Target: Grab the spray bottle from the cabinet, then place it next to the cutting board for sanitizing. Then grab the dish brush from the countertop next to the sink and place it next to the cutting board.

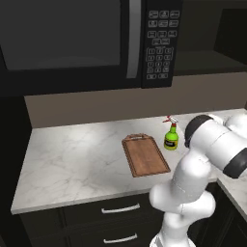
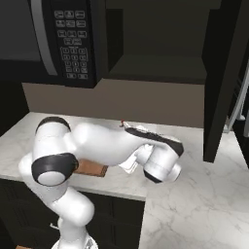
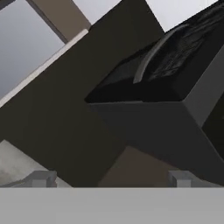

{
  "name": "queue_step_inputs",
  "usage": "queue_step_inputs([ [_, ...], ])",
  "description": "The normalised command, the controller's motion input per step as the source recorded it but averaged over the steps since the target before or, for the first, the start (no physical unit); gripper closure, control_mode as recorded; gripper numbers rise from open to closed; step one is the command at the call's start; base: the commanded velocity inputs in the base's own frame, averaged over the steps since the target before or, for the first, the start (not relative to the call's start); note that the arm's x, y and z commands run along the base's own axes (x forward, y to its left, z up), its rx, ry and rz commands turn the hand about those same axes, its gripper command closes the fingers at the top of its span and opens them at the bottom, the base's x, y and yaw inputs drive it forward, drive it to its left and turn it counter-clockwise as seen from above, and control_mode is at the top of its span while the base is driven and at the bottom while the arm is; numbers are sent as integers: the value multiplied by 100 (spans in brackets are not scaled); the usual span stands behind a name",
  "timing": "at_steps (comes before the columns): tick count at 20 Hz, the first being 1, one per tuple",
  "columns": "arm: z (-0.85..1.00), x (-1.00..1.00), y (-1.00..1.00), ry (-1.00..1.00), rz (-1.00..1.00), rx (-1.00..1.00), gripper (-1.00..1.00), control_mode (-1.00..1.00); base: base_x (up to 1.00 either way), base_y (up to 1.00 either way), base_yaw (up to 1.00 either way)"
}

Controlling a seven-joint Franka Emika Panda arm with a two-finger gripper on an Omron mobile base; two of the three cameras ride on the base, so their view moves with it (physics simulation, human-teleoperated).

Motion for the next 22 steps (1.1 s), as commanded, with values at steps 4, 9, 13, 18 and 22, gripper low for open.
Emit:
queue_step_inputs([
  [4, 64, -58, 3, 2, -27, 0, -100, -100, 0, 0, 0],
  [9, 76, -54, 0, 14, -27, 0, -100, -100, 0, 0, 0],
  [13, 72, -38, 0, 30, -21, 0, -100, -100, 0, 0, 0],
  [18, 53, -24, 11, 36, -17, 0, -100, -100, 0, 0, 0],
  [22, 30, 0, 21, 21, -17, -3, -100, -100, 0, 0, 0],
])
